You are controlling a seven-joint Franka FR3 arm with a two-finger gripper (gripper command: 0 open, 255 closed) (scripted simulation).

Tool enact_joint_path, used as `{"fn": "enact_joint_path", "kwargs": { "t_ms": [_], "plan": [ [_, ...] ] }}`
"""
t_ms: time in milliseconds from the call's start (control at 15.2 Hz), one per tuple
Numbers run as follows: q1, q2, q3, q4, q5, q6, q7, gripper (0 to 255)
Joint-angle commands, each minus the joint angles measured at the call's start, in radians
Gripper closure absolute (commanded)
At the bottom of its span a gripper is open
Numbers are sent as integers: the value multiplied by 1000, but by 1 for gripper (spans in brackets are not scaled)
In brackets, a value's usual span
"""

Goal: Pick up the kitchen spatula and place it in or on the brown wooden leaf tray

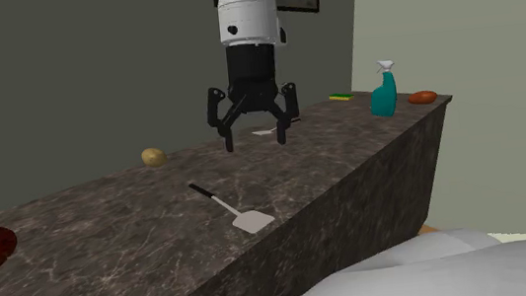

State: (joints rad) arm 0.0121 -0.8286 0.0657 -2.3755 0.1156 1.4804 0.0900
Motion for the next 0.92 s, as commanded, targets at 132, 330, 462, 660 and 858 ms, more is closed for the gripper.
{"fn": "enact_joint_path", "kwargs": {
  "t_ms": [132,330,462,660,858],
  "plan": [
    [19,34,7,-31,-6,84,-45,0],
    [46,95,19,-67,-13,210,-110,0],
    [64,142,27,-84,-17,294,-152,0],
    [89,221,41,-100,-25,418,-211,0],
    [112,308,56,-104,-34,540,-268,0]
  ]
}}
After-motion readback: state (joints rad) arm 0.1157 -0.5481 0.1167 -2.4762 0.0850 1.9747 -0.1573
